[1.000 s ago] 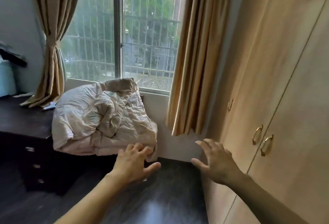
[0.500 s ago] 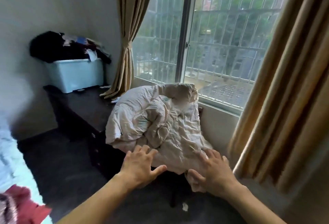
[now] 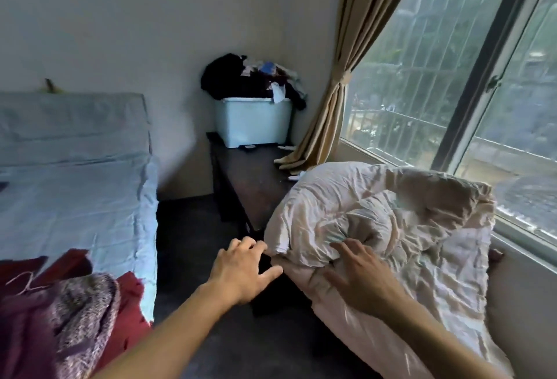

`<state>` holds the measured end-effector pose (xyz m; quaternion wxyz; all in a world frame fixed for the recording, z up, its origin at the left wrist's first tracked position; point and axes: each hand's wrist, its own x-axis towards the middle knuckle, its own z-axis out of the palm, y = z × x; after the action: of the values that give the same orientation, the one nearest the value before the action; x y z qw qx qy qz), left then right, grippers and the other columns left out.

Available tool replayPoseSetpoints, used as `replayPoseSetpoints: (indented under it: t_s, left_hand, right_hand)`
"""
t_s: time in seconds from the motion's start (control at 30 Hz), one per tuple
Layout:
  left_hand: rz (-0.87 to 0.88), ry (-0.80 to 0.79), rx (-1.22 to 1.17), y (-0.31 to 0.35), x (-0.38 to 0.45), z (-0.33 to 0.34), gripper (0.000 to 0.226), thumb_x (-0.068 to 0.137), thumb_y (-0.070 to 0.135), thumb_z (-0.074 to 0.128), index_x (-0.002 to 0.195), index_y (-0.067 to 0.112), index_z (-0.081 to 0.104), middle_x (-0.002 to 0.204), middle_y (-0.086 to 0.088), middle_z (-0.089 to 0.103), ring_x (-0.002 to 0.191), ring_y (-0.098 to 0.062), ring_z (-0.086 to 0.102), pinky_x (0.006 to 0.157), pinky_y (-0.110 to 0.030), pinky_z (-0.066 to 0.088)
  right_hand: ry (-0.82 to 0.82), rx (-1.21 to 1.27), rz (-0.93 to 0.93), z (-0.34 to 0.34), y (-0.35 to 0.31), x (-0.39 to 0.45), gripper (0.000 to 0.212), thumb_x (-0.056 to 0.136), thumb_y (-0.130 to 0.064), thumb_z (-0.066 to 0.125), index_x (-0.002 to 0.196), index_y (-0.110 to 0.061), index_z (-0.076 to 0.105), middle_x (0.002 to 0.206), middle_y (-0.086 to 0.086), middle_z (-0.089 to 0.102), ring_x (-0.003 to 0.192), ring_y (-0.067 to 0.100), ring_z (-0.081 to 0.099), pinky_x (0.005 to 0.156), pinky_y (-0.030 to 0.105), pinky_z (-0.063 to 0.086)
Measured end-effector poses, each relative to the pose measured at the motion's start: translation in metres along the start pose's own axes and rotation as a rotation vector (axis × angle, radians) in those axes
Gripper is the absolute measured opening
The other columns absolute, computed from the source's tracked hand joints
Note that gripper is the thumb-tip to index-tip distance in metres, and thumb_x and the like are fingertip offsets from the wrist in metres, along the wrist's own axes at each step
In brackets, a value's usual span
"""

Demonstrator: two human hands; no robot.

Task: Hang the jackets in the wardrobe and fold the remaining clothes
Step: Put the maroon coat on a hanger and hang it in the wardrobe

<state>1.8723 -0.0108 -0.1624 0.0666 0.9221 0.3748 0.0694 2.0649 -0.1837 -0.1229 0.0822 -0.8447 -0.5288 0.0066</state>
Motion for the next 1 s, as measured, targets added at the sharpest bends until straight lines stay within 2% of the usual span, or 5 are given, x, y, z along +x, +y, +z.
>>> replayPoseSetpoints:
  t_s: [0.2,0.33,0.57,0.83,1.0]
  left_hand:
    - [-0.200,0.076,-0.080,-0.067,0.058,-0.008,0.062,0.087,0.073,0.041,0.133,0.031,0.047,0.137,0.006,0.050,0.125,-0.021,0.044,0.100,-0.041,0.041]
    - [-0.370,0.121,-0.089,-0.124,0.067,-0.014,0.058,0.088,0.071,0.041,0.129,0.031,0.049,0.134,0.008,0.050,0.124,-0.020,0.045,0.099,-0.040,0.041]
    - [-0.692,0.108,-0.042,-0.221,0.071,-0.003,0.056,0.089,0.069,0.042,0.129,0.031,0.051,0.134,0.005,0.052,0.122,-0.024,0.049,0.099,-0.042,0.043]
    - [-0.948,0.102,0.026,-0.271,0.108,-0.017,0.052,0.092,0.063,0.042,0.131,0.029,0.049,0.133,0.002,0.052,0.123,-0.025,0.046,0.101,-0.040,0.038]
    - [-1.085,0.082,0.079,-0.306,0.090,-0.027,0.051,0.092,0.063,0.040,0.129,0.029,0.048,0.135,0.004,0.050,0.124,-0.023,0.045,0.099,-0.043,0.041]
  right_hand:
    - [-0.014,-0.049,-0.225,0.001,-0.042,0.136,0.069,0.090,-0.070,0.037,0.149,-0.035,0.028,0.155,-0.006,0.030,0.140,0.022,0.032,0.109,0.046,0.037]
    - [-0.036,0.072,-0.364,0.022,-0.091,0.205,0.066,0.088,-0.070,0.039,0.144,-0.035,0.035,0.146,-0.006,0.039,0.134,0.022,0.039,0.106,0.042,0.040]
    - [-0.202,0.094,-0.625,0.086,-0.176,0.304,0.070,0.089,-0.072,0.038,0.148,-0.037,0.028,0.153,-0.007,0.030,0.140,0.023,0.032,0.107,0.049,0.039]
    - [-0.293,0.212,-0.859,0.108,-0.252,0.430,0.067,0.091,-0.068,0.043,0.148,-0.036,0.030,0.154,-0.006,0.032,0.140,0.024,0.033,0.107,0.051,0.038]
    - [-0.402,0.155,-1.018,0.130,-0.309,0.459,0.067,0.092,-0.068,0.041,0.150,-0.037,0.027,0.159,-0.004,0.025,0.144,0.024,0.027,0.112,0.053,0.033]
